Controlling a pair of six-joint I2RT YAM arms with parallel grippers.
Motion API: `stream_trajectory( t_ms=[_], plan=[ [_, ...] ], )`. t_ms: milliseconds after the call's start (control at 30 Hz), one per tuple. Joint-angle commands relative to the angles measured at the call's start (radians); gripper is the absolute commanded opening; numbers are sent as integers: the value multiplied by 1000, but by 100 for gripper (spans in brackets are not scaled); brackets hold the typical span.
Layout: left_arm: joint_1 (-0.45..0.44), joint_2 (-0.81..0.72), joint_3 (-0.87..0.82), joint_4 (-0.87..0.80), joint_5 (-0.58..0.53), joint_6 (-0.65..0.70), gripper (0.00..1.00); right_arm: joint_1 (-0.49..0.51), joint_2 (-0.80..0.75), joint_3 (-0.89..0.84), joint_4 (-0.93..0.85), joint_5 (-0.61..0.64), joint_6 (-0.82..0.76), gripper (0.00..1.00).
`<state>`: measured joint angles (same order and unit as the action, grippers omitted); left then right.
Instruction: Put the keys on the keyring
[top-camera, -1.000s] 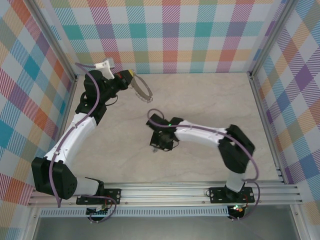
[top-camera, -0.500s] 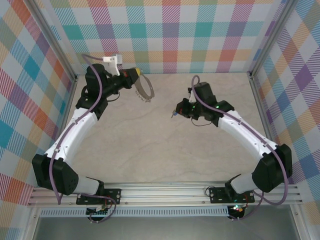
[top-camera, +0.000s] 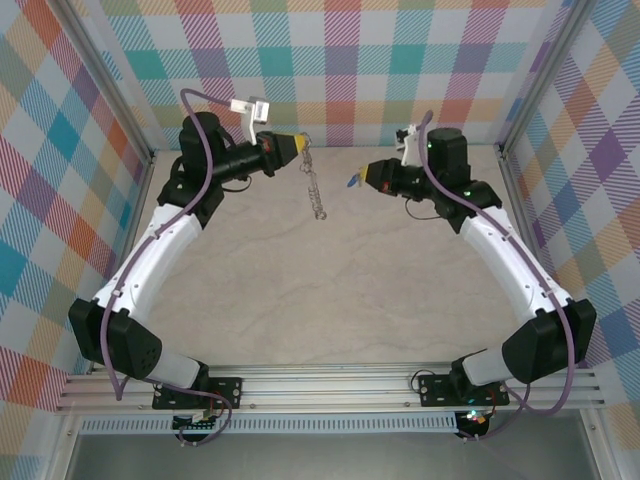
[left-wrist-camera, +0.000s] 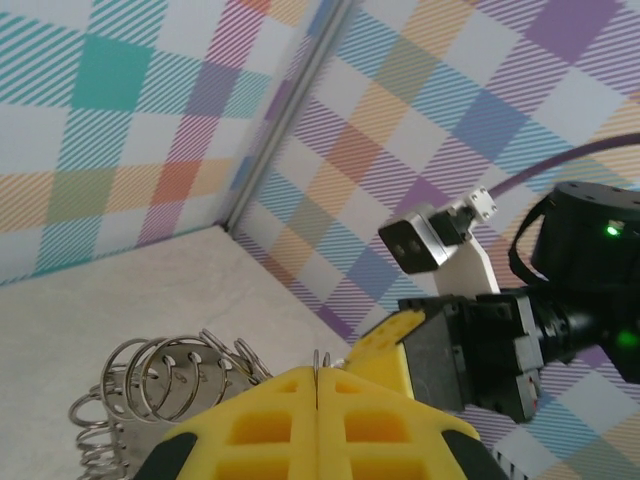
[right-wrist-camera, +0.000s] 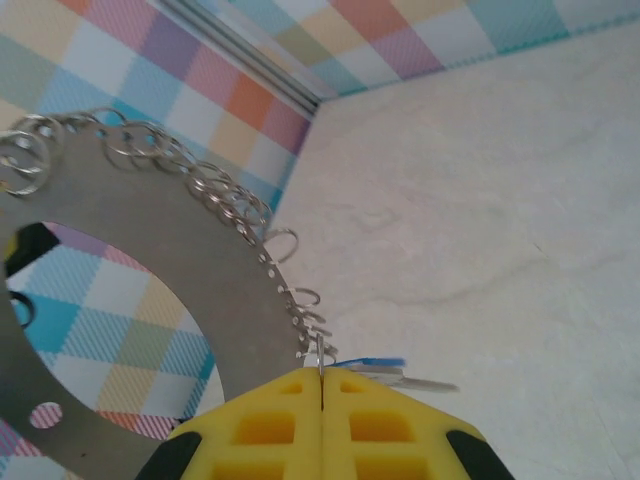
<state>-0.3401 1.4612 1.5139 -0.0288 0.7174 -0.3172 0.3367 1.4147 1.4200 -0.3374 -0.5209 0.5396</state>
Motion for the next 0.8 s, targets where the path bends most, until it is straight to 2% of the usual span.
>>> stream_trajectory(
  t_ms=[0, 300, 533, 767],
  plan=[
    [-10, 0, 69, 11, 59, 17, 0, -17, 1, 82, 59, -151, -67, 0],
    [-31, 18, 165, -33, 63, 62, 0, -17, 36, 246, 74, -328, -47, 0],
    [-47, 34, 205, -52, 82, 53, 0, -18, 49, 326, 45, -355, -35, 0],
    [-81, 45, 235, -64, 104, 67, 0, -17, 34, 328, 71, -314, 1, 0]
  ],
)
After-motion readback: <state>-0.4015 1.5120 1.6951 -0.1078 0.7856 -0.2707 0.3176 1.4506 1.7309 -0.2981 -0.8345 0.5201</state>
